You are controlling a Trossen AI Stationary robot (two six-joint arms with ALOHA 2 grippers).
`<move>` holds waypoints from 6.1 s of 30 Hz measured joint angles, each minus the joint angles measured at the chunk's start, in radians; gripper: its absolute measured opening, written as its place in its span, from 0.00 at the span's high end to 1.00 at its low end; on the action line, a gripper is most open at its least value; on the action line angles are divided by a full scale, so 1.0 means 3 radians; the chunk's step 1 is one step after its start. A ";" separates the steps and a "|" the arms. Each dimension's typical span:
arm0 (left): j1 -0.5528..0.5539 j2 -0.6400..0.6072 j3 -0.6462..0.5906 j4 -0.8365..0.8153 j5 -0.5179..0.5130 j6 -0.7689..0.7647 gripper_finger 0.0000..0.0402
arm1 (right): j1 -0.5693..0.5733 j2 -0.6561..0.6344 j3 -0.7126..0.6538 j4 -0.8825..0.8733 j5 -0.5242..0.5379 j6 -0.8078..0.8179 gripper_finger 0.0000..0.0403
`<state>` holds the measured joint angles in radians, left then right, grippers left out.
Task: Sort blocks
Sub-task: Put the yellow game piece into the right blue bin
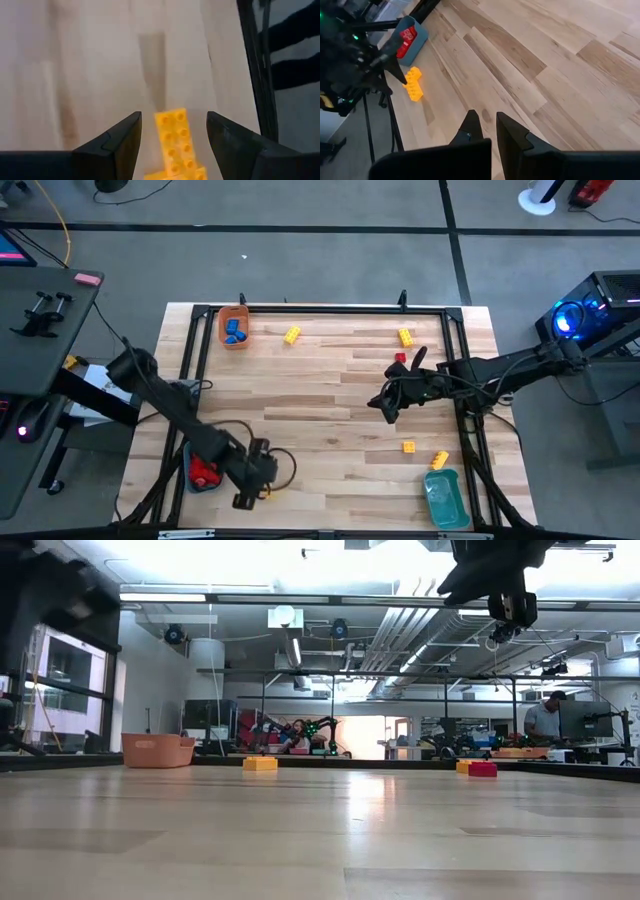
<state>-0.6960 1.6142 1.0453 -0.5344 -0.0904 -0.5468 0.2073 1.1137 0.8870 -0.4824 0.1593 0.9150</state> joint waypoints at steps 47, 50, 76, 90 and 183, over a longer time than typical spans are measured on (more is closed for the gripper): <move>0.1211 -0.0719 0.0078 -0.0357 -0.0976 0.0879 0.78 | -0.0086 0.0459 -0.0001 0.1407 0.0247 0.0782 1.00; 0.1421 -0.0661 0.0274 -0.0288 -0.1007 0.1187 0.78 | -0.0134 0.0767 0.0000 0.1686 0.0244 0.0885 0.97; 0.1644 -0.0023 0.0633 0.0232 -0.1121 0.1863 0.78 | -0.0284 0.1512 0.0584 0.1399 0.0138 0.0818 0.52; 0.1690 -0.0023 0.0633 0.0424 -0.1112 0.1950 0.78 | -0.0284 0.1512 0.0584 0.1384 0.0284 0.0940 0.77; 0.1462 -0.1522 -0.1240 0.2200 -0.0931 0.0002 0.39 | 0.1839 0.0254 -0.0478 -0.1811 -0.1288 0.4279 0.63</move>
<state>-0.2573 1.1576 0.6731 0.1257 -0.3698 -0.5463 0.7589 1.1900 0.7435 -1.0257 -0.2272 2.1985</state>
